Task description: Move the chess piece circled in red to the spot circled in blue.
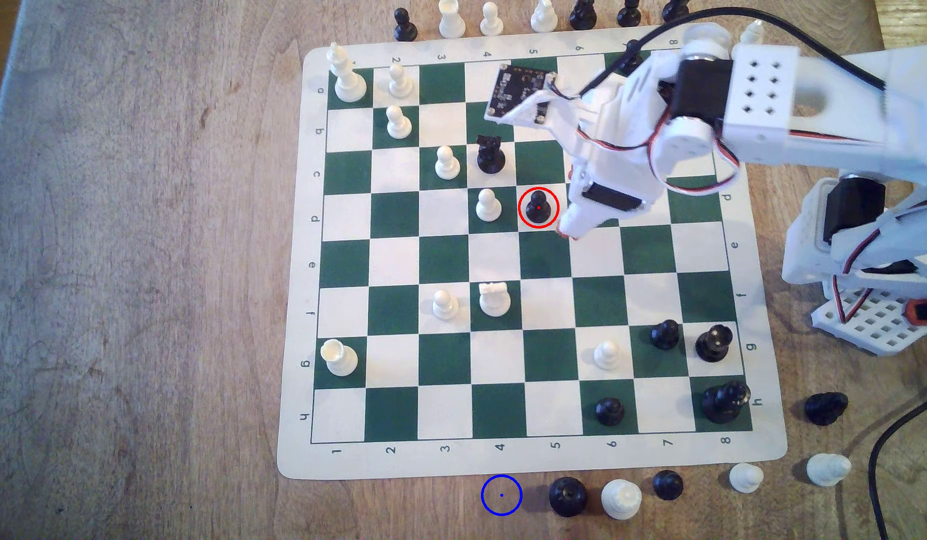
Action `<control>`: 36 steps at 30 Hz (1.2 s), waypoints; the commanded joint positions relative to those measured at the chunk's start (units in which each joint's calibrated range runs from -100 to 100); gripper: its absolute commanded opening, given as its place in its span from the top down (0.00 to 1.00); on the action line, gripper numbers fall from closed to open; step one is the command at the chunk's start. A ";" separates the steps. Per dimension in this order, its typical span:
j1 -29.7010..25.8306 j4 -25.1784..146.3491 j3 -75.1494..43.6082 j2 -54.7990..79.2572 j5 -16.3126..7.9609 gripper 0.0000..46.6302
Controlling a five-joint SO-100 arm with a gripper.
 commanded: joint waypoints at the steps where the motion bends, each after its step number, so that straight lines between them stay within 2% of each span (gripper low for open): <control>1: 1.10 -1.74 -7.17 5.38 0.10 0.61; 9: 2.51 -4.12 -6.53 10.31 0.20 0.60; 22: 0.08 -7.81 -6.17 15.49 -0.15 0.64; 36: 1.18 -13.87 -6.35 17.27 -0.20 0.71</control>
